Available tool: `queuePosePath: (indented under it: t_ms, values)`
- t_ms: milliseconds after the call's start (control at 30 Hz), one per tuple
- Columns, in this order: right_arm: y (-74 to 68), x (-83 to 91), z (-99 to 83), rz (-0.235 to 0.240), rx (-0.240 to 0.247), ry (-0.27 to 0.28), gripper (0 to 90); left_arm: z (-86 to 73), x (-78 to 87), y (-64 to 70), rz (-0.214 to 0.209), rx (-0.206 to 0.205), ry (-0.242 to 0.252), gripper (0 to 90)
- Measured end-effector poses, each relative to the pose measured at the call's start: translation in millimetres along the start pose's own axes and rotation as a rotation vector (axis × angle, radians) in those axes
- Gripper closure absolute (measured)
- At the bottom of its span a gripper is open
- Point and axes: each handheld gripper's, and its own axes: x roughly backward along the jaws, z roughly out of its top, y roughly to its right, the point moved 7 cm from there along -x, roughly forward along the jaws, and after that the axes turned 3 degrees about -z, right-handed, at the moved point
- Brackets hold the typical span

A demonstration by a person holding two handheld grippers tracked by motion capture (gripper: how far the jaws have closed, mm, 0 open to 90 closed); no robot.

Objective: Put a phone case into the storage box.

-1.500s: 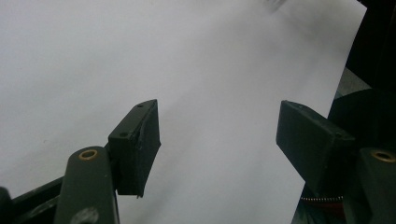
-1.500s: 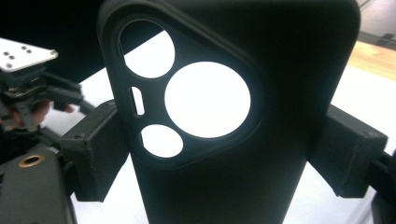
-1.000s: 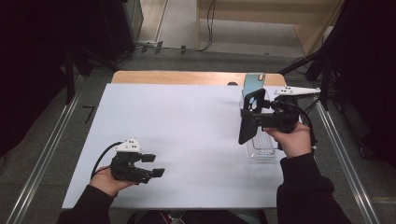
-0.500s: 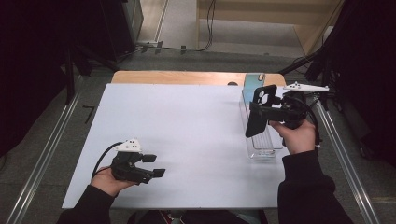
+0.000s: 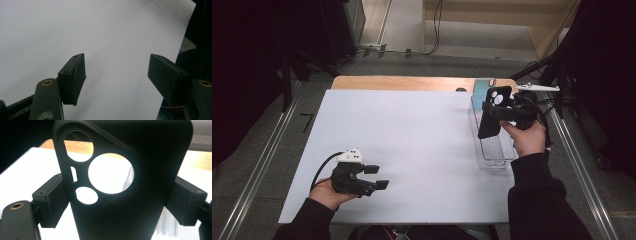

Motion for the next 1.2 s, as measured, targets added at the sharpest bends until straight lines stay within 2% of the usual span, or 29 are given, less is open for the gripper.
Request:
queuePosePath:
  t_ms: [333, 533, 700, 800, 1067, 1200]
  values:
    - [18.8, -31.2, 12.3, -0.08, -0.022, -0.005, 12.1, -0.3, 0.5, -1.7, -0.003, 0.003, 0.001, 30.9]
    - [26.6, -49.2, 14.8, -0.142, -0.009, 0.003, 12.1, -0.5, 0.9, -1.7, -0.003, 0.003, 0.002, 31.0]
    - [34.3, -62.6, 16.6, -0.144, -0.047, 0.01, 12.0, -0.6, 0.5, -1.9, -0.007, 0.004, 0.0, 31.0]
    - [37.8, -72.0, 17.2, -0.152, -0.043, 0.005, 12.0, -0.7, 0.0, -2.3, -0.007, 0.003, -0.002, 30.9]
    - [46.3, -93.5, 17.0, -0.175, -0.065, 0.031, 11.7, -0.4, -1.1, -2.4, -0.011, 0.001, -0.006, 31.0]
    - [49.9, -103.7, 16.2, -0.211, -0.054, 0.027, 11.5, 0.2, -1.8, -2.7, -0.016, 0.002, -0.003, 31.0]
